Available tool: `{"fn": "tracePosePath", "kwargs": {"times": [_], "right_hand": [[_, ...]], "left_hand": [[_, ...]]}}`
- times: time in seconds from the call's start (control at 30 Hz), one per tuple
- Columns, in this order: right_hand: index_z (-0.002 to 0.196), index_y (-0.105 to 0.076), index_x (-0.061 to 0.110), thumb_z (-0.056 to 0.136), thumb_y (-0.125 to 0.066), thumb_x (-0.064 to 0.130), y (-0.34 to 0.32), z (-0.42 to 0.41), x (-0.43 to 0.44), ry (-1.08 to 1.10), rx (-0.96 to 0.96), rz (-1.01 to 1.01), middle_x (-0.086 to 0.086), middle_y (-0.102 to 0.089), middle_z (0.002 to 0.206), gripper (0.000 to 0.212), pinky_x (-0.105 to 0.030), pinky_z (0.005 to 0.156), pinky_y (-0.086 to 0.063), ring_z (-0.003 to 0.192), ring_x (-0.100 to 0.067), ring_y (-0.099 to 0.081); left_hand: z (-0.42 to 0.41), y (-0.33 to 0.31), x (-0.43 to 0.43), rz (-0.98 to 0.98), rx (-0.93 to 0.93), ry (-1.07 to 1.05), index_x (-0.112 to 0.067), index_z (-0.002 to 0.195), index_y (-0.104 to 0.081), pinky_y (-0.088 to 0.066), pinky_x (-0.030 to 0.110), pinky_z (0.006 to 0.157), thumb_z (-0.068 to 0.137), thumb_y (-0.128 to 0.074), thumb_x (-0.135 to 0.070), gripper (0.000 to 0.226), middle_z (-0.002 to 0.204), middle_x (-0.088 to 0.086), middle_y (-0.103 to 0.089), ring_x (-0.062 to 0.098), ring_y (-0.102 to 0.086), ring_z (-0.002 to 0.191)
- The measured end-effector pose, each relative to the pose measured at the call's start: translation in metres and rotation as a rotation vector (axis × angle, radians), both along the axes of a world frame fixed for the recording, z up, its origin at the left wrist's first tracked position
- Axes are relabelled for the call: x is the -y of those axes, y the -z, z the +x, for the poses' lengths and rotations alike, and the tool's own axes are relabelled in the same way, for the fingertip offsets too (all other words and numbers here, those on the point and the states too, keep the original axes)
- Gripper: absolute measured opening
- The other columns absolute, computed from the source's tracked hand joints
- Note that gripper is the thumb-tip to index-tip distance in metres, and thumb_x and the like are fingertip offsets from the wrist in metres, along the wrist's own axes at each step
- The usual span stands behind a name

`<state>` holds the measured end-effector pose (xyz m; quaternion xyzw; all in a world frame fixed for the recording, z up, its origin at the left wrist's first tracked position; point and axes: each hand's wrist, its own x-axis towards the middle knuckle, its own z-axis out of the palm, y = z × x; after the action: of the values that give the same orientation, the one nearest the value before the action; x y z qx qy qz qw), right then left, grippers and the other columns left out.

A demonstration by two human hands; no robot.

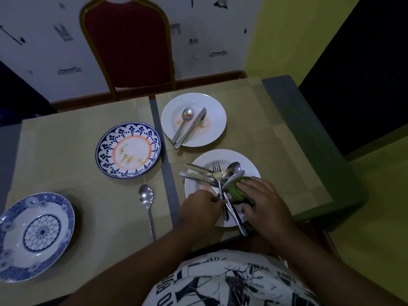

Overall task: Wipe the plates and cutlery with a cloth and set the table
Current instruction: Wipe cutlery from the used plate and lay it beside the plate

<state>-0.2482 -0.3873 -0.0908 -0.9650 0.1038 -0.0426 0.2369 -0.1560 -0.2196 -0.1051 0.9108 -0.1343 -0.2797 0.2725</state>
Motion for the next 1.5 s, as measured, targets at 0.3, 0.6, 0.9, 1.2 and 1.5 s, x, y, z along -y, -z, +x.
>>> {"fn": "tracePosePath", "kwargs": {"times": [0.3, 0.6, 0.9, 1.2, 1.5], "right_hand": [[0.125, -0.065, 0.013, 0.073, -0.058, 0.019, 0.004, -0.005, 0.007, -0.039, 0.016, 0.021, 0.001, -0.063, 0.128, 0.053, -0.032, 0.106, -0.038, 0.126, -0.019, -0.047], [0.130, -0.062, 0.018, 0.075, -0.065, 0.007, -0.012, 0.002, 0.012, -0.039, 0.048, 0.065, 0.006, -0.060, 0.132, 0.056, -0.029, 0.108, -0.035, 0.131, -0.013, -0.042], [0.128, -0.064, 0.018, 0.071, -0.063, 0.001, -0.027, 0.028, -0.018, -0.228, 0.161, 0.070, 0.008, -0.059, 0.135, 0.059, -0.031, 0.108, -0.038, 0.135, -0.013, -0.042], [0.118, -0.070, 0.014, 0.064, -0.064, 0.001, -0.016, 0.059, -0.041, -0.410, 0.118, 0.045, -0.001, -0.067, 0.122, 0.056, -0.039, 0.103, -0.043, 0.118, -0.021, -0.054], [0.118, -0.070, 0.014, 0.066, -0.060, 0.005, -0.011, 0.074, -0.079, -0.469, 0.100, 0.017, -0.002, -0.068, 0.120, 0.054, -0.040, 0.101, -0.045, 0.114, -0.020, -0.054]], "left_hand": [[-0.008, 0.007, 0.016, -0.064, -0.202, -0.248, -0.015, 0.067, -0.077, -0.057, 0.030, 0.059, 0.082, -0.075, -0.029, 0.021, 0.059, 0.002, -0.070, 0.013, -0.067, 0.056], [-0.007, -0.018, -0.003, -0.498, -0.813, -0.558, -0.003, 0.084, -0.072, -0.059, 0.031, 0.067, 0.084, -0.072, -0.005, 0.002, 0.085, 0.020, -0.073, 0.023, -0.070, 0.071], [-0.011, -0.036, -0.043, -0.728, -0.896, -0.550, 0.002, 0.117, -0.068, -0.061, 0.037, 0.075, 0.087, -0.067, 0.007, 0.030, 0.107, 0.028, -0.071, 0.031, -0.073, 0.086], [-0.019, -0.050, -0.099, -0.802, -0.889, -0.536, 0.009, 0.110, -0.069, -0.054, 0.027, 0.056, 0.089, -0.059, 0.011, 0.023, 0.082, 0.018, -0.067, 0.020, -0.064, 0.065], [-0.013, -0.045, -0.130, -0.754, -0.771, -0.555, 0.000, 0.098, -0.068, -0.041, 0.020, 0.052, 0.092, -0.049, 0.010, 0.023, 0.074, 0.009, -0.062, 0.011, -0.053, 0.057]]}}
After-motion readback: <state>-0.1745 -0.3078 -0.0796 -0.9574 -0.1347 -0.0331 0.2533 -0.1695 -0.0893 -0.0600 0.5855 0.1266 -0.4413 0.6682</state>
